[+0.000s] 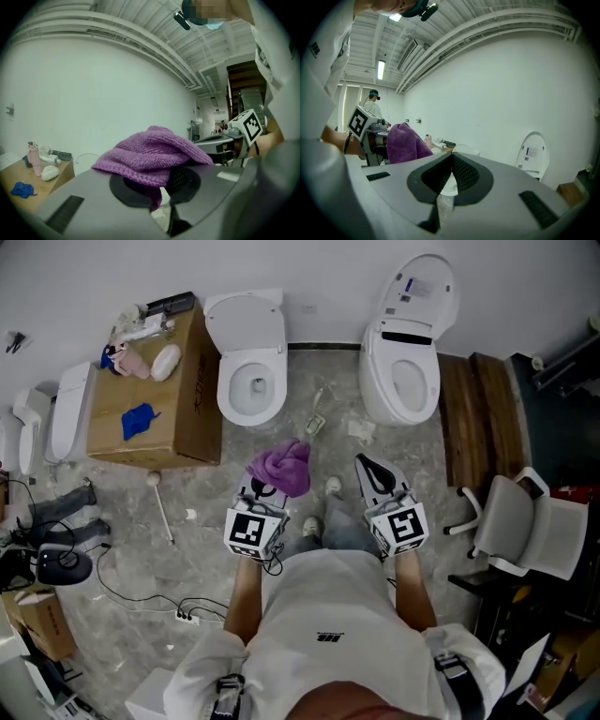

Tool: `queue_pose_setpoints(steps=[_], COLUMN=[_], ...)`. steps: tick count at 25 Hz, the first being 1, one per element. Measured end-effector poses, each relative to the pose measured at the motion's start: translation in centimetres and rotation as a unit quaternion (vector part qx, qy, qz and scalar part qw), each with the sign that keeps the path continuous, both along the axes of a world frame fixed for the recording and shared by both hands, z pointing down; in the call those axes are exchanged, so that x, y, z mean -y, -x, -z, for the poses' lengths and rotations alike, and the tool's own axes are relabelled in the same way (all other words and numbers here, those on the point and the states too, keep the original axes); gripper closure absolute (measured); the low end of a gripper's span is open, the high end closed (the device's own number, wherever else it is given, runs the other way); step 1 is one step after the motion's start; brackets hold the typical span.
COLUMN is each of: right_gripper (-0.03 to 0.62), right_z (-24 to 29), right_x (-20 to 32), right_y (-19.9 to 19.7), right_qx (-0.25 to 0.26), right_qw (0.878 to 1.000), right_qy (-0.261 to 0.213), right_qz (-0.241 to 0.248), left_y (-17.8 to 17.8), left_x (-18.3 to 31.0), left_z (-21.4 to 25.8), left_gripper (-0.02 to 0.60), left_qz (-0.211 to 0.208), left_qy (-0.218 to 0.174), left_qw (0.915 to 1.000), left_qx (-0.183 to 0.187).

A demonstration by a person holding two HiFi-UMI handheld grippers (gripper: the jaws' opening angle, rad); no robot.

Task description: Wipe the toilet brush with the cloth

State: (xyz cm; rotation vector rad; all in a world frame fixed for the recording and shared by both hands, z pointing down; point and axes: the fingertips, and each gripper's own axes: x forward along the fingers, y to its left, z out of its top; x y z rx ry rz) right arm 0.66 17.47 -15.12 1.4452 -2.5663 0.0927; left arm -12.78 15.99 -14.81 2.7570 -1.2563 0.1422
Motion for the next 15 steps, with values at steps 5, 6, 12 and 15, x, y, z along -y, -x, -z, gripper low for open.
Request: queue_pose_setpoints(steps=[5, 6, 12, 15], right_gripper=[0.599, 0.599, 0.599, 0.599], right_z=[-1.0, -1.3, -3.6, -5.5], right_x=[3.3, 4.1, 9.5, 12.3], right_y=[-0.6, -0.9, -2.2, -2.8], right_qx=[-0.001, 0.0, 0.012, 0.019], right_qw=[1.0, 1.0, 0.999, 0.998], right_qy=[0.008, 0.011, 0.036, 0.05], right_qz=[0.004, 0.006, 0.021, 0.028], left_y=[-0.7, -0.9, -2.8, -3.7], left_x=[3.0, 3.7, 8.8, 11.4], left_z=[-1.4, -1.8, -4.1, -5.6], left_gripper=[0.54, 0.54, 0.54, 0.54], left_qz=[0.001, 0.003, 0.011, 0.016], left_qy=[0.009, 0.013, 0.034, 0.043], left_qw=[1.0, 0.9999, 0.9993, 0.9989], left_qx=[0.003, 0.004, 0.011, 0.015])
